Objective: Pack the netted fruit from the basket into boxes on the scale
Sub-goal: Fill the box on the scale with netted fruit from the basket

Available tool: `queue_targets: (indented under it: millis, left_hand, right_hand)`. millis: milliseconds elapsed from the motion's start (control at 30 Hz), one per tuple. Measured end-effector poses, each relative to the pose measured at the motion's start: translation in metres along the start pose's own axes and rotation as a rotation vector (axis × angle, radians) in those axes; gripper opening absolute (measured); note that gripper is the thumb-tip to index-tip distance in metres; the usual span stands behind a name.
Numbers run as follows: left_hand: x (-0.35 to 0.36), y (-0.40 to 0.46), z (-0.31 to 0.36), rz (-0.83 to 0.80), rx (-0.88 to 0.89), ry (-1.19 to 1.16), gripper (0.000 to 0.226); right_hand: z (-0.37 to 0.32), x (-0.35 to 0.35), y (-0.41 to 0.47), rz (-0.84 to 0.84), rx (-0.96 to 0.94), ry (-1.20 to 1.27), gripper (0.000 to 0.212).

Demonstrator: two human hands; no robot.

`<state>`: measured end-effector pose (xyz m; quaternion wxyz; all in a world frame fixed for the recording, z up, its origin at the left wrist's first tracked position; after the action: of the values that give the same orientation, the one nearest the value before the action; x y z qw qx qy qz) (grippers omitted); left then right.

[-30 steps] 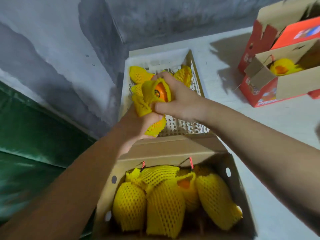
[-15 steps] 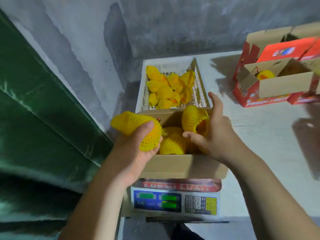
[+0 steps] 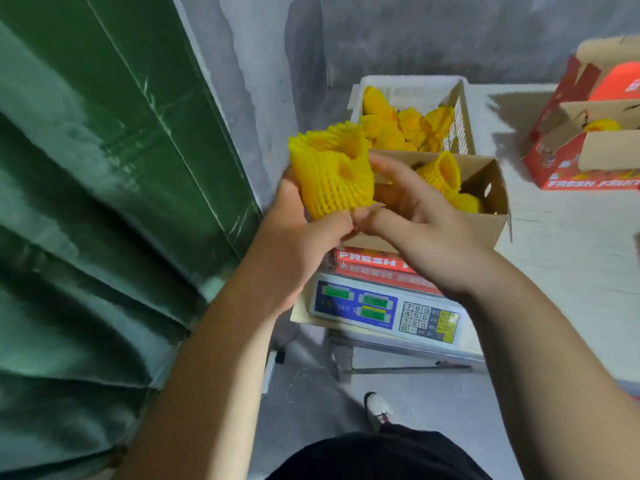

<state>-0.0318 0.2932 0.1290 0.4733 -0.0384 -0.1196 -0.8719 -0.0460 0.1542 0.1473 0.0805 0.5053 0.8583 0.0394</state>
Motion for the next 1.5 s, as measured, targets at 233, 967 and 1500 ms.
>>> queue_targets:
  millis: [233, 967, 1500]
  left_hand:
    - [-0.007, -0.011, 0.009, 0.058, 0.064, 0.43, 0.08]
    - [-0.011, -0.047, -0.098, 0.242, -0.293, -0.179, 0.048]
    - [-0.03, -0.037, -0.107, 0.173, -0.231, -0.083, 0.037]
  right_hand:
    - [0.001, 0.019, -0.007, 0.027, 0.036, 0.532, 0.044]
    - [0.09, 0.043, -0.037, 0.165, 0.263, 1.026, 0.041]
    - [0.095, 0.019, -0.021, 0.271, 0.302, 0.984, 0.063]
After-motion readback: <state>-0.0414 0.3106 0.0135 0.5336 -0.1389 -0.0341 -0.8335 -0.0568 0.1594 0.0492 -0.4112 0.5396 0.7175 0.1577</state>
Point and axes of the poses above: each hand's wrist, its own y-axis towards the middle knuckle, its own x-axis out of the palm, z = x × y, the point moved 7 cm from there along y, towards the middle knuckle, and after that the axes turned 15 degrees about -z, right-handed, at the moved point
